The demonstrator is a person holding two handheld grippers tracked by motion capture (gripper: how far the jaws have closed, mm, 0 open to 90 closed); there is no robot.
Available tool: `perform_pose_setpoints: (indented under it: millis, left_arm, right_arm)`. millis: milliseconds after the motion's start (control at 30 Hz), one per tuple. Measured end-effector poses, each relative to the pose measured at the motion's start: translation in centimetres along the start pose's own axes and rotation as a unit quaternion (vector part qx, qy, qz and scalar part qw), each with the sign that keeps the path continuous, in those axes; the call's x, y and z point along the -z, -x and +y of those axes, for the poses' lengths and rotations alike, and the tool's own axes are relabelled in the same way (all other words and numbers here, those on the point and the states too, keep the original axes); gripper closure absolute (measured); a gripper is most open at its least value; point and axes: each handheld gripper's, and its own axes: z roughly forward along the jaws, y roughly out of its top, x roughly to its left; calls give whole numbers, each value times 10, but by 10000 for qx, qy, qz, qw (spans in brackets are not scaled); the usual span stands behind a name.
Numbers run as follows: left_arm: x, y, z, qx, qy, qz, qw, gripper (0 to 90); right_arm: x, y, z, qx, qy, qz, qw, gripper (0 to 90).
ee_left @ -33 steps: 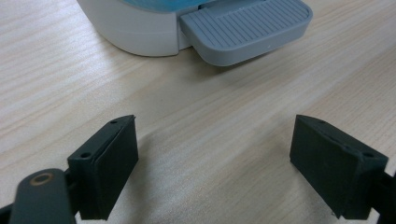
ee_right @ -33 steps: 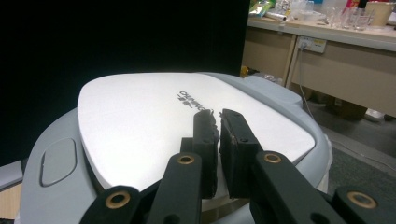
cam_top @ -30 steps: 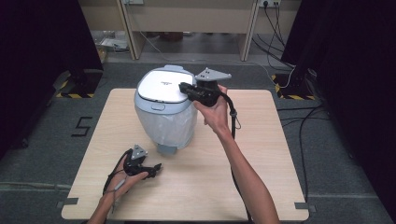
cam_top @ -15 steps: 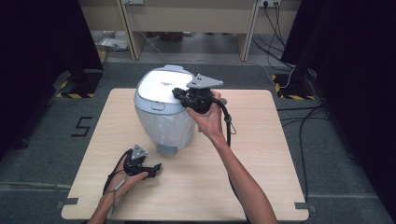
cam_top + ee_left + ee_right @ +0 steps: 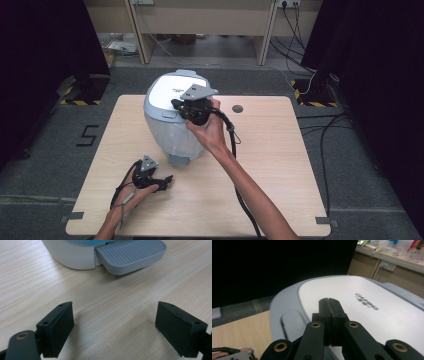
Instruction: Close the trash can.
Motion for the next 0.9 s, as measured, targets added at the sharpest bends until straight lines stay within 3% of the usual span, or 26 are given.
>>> perform_pose_setpoints:
  millis: [33, 100, 167, 267, 300, 333, 400, 467, 533, 700, 900]
  left_arm:
    - [0, 0, 0, -3, -4, -9, 10000, 141]
    - [0, 0, 0, 2, 6, -23, 10000, 141]
    - [0, 0, 0, 9, 11, -25, 10000, 141]
    - [0, 0, 0, -4, 1, -25, 10000, 141]
    - [0, 0, 0, 0, 4, -27, 10000, 141]
    - [0, 0, 0, -11, -6, -27, 10000, 141]
    - [0, 0, 0, -11, -5, -24, 10000, 141]
    - [0, 0, 0, -11, -5, -24, 10000, 141]
    - [0, 0, 0, -13, -5, -22, 10000, 141]
    - [0, 0, 0, 1, 17, -16, 10000, 141]
    - [0, 0, 0, -8, 14, -15, 10000, 141]
  right_arm:
    - [0, 0, 1, -3, -47, 30, 10000, 891]
    - [2, 6, 2, -148, -59, 81, 9998, 794]
    - [12, 14, 0, -209, -31, -183, 9996, 663]
    - [23, 23, -3, -402, 141, -440, 9981, 549]
    - [23, 23, -3, -402, 141, -440, 9981, 549]
    - [34, 32, -6, -511, 163, -640, 9965, 480]
    - [38, 35, -7, -561, 183, -685, 9959, 459]
    - [60, 46, -14, -712, 277, -929, 9927, 395]
    - [65, 49, -16, -736, 286, -984, 9920, 389]
    - [98, 65, -38, -921, 272, -1310, 9867, 350]
    - [114, 71, -57, -1059, 225, -1437, 9837, 316]
